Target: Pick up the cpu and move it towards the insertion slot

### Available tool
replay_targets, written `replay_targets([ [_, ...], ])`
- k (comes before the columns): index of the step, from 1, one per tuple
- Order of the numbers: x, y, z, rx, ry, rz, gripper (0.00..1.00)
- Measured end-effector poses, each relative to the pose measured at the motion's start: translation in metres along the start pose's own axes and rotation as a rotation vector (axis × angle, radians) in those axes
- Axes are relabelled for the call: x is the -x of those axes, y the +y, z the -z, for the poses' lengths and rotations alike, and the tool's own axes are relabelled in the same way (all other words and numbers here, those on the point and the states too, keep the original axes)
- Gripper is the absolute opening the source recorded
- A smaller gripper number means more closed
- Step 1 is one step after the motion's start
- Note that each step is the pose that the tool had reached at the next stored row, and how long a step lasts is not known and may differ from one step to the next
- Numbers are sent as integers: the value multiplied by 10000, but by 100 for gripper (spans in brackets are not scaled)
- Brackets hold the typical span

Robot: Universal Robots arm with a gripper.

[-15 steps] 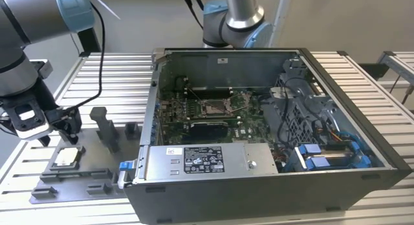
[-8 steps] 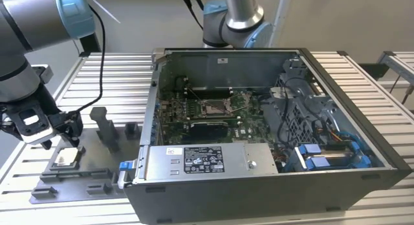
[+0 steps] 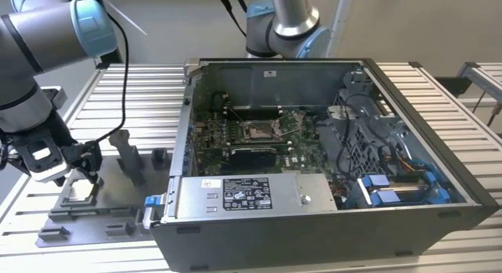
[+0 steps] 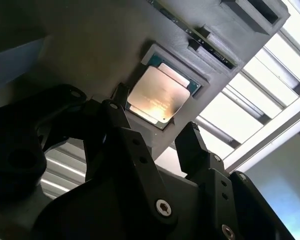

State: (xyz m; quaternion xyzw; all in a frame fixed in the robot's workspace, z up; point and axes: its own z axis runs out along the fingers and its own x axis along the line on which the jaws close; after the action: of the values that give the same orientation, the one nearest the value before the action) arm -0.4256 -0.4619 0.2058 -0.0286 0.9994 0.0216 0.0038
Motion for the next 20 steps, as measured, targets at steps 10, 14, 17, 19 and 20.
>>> replay_targets([
  [10,-3,-26,-121,-1,1,-2,100],
  [14,-5,-50,-151,1,-2,-2,100],
  [17,-6,-56,-179,0,0,-3,100],
  [19,-6,-61,-191,0,0,-2,100],
  [20,-6,-61,-198,0,-1,-2,100],
])
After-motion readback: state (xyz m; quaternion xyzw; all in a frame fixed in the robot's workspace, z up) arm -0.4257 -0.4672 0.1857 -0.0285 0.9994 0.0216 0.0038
